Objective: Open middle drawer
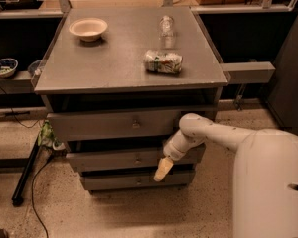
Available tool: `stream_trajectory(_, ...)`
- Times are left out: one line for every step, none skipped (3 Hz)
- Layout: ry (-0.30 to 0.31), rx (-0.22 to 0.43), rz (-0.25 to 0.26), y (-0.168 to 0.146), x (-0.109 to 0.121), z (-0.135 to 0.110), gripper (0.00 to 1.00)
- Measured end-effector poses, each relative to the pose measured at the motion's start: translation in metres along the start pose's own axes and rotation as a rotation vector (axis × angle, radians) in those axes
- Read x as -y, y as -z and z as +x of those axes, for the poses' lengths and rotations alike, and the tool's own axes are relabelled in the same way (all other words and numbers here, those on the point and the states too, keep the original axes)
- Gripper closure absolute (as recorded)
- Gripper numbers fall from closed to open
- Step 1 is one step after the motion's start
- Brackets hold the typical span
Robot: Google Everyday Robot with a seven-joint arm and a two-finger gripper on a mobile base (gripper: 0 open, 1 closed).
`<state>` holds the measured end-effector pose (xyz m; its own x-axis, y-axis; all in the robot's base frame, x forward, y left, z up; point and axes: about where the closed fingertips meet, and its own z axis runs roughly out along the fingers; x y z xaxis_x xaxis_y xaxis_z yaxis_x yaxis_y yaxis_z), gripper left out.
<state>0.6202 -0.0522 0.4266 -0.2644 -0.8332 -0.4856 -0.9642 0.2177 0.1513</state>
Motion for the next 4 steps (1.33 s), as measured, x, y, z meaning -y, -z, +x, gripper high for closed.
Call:
stream_trajectory(0.002, 0.026, -0.028, 0.006, -0.008, 0.003, 0.0)
stream_trajectory(0.013, 0.108, -0.1, 0.025, -0.035, 0.011, 0.0)
stream_trajectory(0.013, 0.188, -0.173, 0.048, -0.072, 0.027, 0.0)
stream_trajectory(0.013, 0.184, -0.166, 0.048, -0.072, 0.027, 0.0)
